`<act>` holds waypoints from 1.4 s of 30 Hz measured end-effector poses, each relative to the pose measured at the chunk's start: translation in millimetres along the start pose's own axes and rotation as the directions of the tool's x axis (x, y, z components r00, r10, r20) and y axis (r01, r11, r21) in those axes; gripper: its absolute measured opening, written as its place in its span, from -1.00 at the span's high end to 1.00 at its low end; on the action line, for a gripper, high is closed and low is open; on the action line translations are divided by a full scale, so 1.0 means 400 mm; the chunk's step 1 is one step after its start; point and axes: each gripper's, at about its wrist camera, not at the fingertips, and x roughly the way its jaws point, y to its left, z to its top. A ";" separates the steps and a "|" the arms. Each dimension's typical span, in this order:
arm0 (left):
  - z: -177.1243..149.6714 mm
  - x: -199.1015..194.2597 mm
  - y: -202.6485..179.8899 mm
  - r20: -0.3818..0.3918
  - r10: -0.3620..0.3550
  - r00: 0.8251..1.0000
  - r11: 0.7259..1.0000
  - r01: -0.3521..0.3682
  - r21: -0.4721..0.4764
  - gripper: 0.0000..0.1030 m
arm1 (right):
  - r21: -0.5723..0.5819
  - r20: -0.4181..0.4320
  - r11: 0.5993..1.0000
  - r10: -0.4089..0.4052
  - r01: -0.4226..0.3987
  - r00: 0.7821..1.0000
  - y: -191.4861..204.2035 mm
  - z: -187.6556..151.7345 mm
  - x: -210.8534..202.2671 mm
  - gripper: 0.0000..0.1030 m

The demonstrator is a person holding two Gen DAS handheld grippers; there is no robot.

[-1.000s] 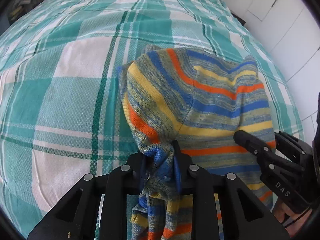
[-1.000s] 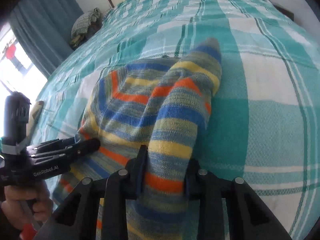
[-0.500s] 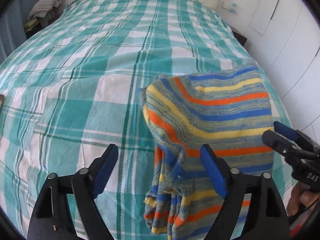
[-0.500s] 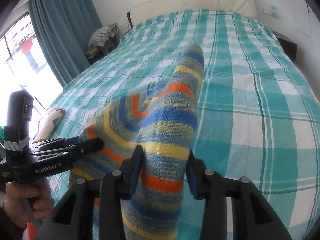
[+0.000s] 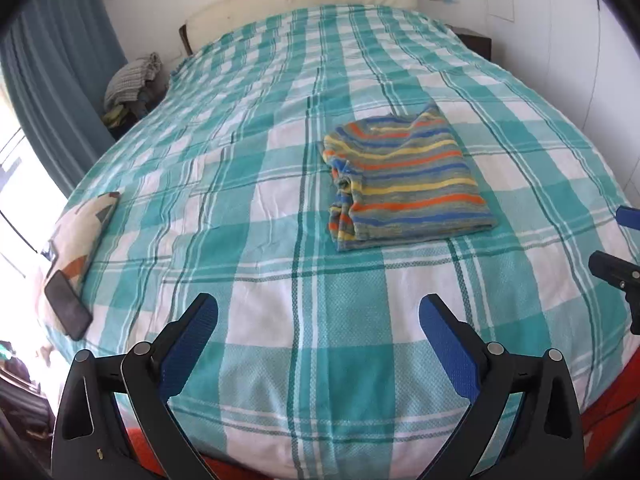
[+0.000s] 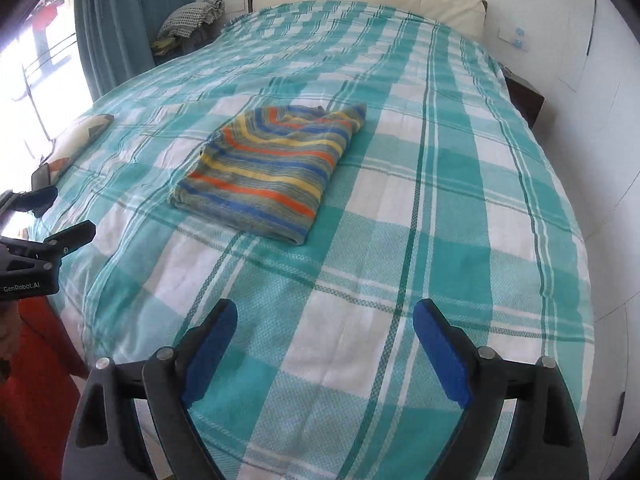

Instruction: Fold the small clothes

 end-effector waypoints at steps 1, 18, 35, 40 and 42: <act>0.003 -0.029 -0.003 0.018 0.032 0.999 0.999 -0.033 0.014 -0.97 | 0.006 0.014 1.000 0.005 -0.005 1.000 0.006 0.000 -0.032 -0.78; -0.072 -0.238 0.041 -0.007 -0.109 0.994 0.990 0.108 -0.093 -0.97 | 0.010 0.083 1.000 0.028 -0.029 0.996 0.127 -0.032 -0.314 -0.93; -0.085 -0.257 0.046 -0.010 -0.093 0.996 0.989 0.091 -0.117 -1.00 | 0.005 0.062 1.000 -0.005 0.004 0.998 0.176 -0.059 -0.356 -0.99; -0.056 -0.285 0.057 0.032 -0.051 0.998 0.995 0.053 -0.086 -1.00 | -0.008 0.060 1.000 0.004 -0.003 0.998 0.190 -0.044 -0.385 -0.99; -0.044 -0.307 0.073 0.089 -0.059 0.994 0.994 0.067 -0.091 -1.00 | -0.013 0.070 1.000 0.021 -0.020 0.997 0.189 -0.037 -0.398 -0.99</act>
